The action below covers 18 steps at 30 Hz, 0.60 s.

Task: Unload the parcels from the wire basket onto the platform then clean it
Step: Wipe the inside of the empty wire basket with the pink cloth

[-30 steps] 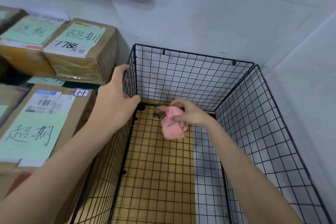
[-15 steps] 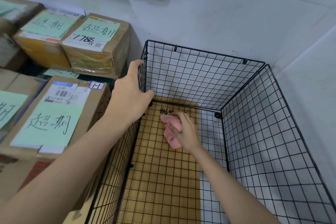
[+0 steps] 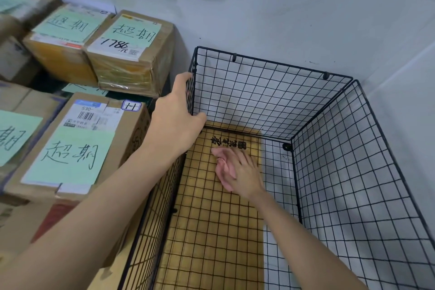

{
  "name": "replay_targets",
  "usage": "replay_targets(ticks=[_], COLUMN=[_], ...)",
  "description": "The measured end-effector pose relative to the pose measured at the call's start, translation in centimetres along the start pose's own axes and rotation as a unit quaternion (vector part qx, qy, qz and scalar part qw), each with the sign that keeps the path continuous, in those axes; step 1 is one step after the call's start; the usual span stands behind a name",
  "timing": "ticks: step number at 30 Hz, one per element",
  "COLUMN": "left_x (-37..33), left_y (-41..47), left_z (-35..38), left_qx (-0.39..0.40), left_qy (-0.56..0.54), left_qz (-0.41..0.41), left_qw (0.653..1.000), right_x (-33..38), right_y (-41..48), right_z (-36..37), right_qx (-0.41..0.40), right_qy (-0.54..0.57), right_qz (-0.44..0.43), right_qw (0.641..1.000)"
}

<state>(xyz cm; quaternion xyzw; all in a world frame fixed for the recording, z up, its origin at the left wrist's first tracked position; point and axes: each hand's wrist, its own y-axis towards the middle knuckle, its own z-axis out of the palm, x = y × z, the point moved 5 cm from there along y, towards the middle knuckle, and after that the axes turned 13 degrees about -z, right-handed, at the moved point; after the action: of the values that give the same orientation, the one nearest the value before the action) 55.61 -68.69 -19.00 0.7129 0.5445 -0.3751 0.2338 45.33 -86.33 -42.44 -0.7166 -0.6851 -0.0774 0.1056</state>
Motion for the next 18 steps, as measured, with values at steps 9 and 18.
replay_targets(ticks=[9,18], left_x=[-0.1,-0.1], left_y=[-0.1,-0.1], left_z=[0.0,0.0], left_qx=[0.002,0.003], left_qy=[-0.002,-0.002], left_qz=[-0.01,-0.016], left_qw=[1.0,1.0], right_x=[1.0,-1.3], right_y=[0.1,-0.7], right_z=[-1.4,-0.9], right_qx=[-0.078,-0.039], right_qy=[-0.061,0.084], right_qz=[-0.055,-0.02], right_qw=[0.994,0.995])
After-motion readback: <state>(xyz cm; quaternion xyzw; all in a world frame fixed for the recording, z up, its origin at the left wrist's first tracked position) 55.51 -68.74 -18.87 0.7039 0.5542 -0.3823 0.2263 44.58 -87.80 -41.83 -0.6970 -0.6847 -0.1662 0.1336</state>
